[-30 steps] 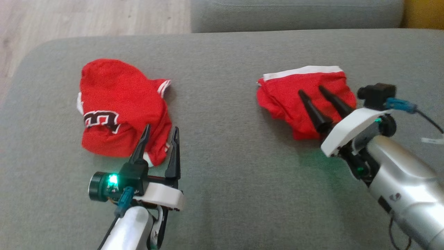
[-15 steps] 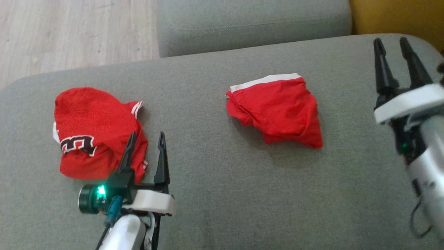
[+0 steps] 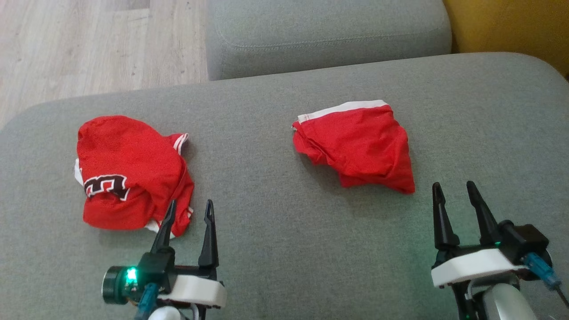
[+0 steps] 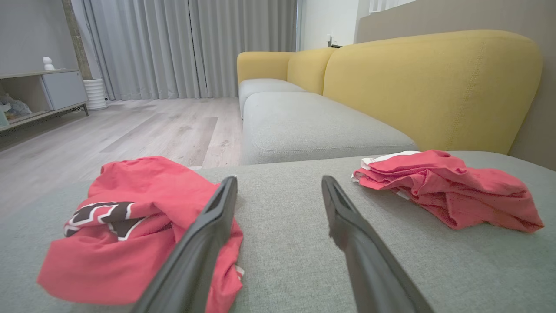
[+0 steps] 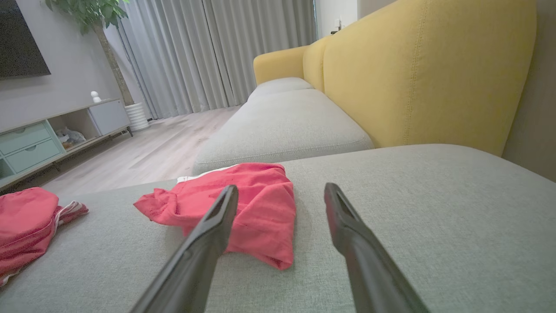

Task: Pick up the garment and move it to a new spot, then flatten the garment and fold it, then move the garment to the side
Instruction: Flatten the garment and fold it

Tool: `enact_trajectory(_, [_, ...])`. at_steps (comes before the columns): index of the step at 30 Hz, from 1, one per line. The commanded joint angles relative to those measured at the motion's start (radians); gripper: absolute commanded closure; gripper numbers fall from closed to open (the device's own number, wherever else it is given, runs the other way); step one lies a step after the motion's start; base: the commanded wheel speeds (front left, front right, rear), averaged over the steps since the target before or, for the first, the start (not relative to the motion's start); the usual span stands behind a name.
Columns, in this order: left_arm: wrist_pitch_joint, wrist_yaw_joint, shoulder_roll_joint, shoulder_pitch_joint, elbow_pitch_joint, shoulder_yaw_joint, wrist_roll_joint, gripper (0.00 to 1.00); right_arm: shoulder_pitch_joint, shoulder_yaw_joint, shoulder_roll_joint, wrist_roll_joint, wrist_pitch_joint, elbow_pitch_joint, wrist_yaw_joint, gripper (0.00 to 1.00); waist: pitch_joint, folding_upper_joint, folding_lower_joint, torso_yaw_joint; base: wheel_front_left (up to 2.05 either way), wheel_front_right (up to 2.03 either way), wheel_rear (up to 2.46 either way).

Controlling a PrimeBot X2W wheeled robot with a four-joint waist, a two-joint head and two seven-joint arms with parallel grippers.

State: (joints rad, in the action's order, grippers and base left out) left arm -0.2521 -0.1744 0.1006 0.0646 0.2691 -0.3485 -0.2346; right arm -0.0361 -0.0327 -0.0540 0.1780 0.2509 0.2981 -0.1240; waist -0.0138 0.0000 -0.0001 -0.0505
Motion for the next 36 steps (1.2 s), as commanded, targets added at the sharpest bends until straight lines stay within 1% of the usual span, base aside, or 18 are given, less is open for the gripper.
enact_trajectory(1, [-0.01, 0.005, -0.005, 0.031, -0.037, 0.043, 0.011, 0.0, -0.034, -0.026, 0.003, 0.009, 0.011, -0.046, -0.007, 0.0, -0.004, 0.0, 0.0001, 0.002, 0.0, 0.0, 0.0])
enact_trajectory(6, [-0.01, 0.021, -0.019, 0.046, -0.055, 0.058, 0.03, 0.0, -0.058, -0.033, 0.003, 0.003, 0.011, -0.082, -0.007, 0.0, -0.042, 0.0, 0.0001, 0.013, 0.0, 0.0, 0.0])
enact_trajectory(10, [-0.01, 0.034, -0.027, 0.08, -0.068, 0.059, 0.05, 0.0, -0.128, -0.033, 0.004, -0.021, 0.007, -0.085, -0.007, 0.0, -0.102, 0.0, 0.0001, 0.035, 0.0, 0.0, 0.0])
enact_trajectory(11, [-0.01, 0.038, -0.029, 0.091, -0.069, 0.057, 0.055, 0.0, -0.156, -0.033, 0.004, -0.029, 0.003, -0.08, -0.007, 1.0, -0.12, 0.0, 0.0001, 0.042, 0.0, 0.0, 0.0])
enact_trajectory(14, [-0.01, 0.048, -0.035, 0.13, -0.075, 0.048, 0.068, 0.0, -0.259, -0.014, 0.004, -0.058, -0.029, -0.033, -0.007, 1.0, -0.183, 0.0, 0.0001, 0.071, 0.0, 0.0, 0.0])
enact_trajectory(18, [-0.01, 0.061, -0.041, 0.178, -0.073, 0.025, 0.078, 0.0, -0.409, 0.042, 0.0, -0.088, -0.052, 0.092, -0.007, 1.0, -0.252, 0.0, 0.0001, 0.119, 0.0, 0.0, 0.0])
enact_trajectory(24, [-0.01, 0.066, -0.047, 0.223, -0.064, 0.001, 0.081, 0.0, -0.574, 0.101, -0.011, -0.142, -0.045, 0.358, -0.007, 1.0, -0.313, 0.0, 0.0001, 0.174, 0.0, 0.0, 0.0])
enact_trajectory(26, [-0.01, 0.068, -0.048, 0.232, -0.056, -0.007, 0.081, 0.0, -0.599, 0.116, -0.013, -0.159, -0.045, 0.46, -0.007, 1.0, -0.317, 0.0, 0.0001, 0.187, 0.0, 0.0, 0.0])
enact_trajectory(29, [-0.01, 0.068, -0.049, 0.245, -0.046, -0.009, 0.079, 0.0, -0.623, 0.109, -0.01, -0.178, -0.02, 0.563, -0.007, 1.0, -0.316, 0.0, 0.0001, 0.2, 0.0, 0.0, 0.0])
enact_trajectory(31, [-0.01, 0.066, -0.049, 0.25, -0.043, -0.008, 0.076, 0.0, -0.641, 0.101, -0.006, -0.176, -0.003, 0.595, -0.007, 1.0, -0.312, 0.0, 0.0001, 0.203, 0.0, 0.0, 0.0])
enact_trajectory(33, [-0.01, 0.063, -0.049, 0.249, -0.042, -0.008, 0.076, 0.0, -0.66, 0.077, -0.001, -0.168, 0.006, 0.602, -0.007, 1.0, -0.306, 0.0, 0.0001, 0.201, 0.0, 0.0, 0.0])
enact_trajectory(36, [-0.01, 0.061, -0.05, 0.248, -0.041, -0.006, 0.075, 0.0, -0.681, 0.018, 0.003, -0.138, 0.01, 0.558, -0.007, 1.0, -0.303, 0.0, 0.0001, 0.198, 0.0, 0.0, 0.0])
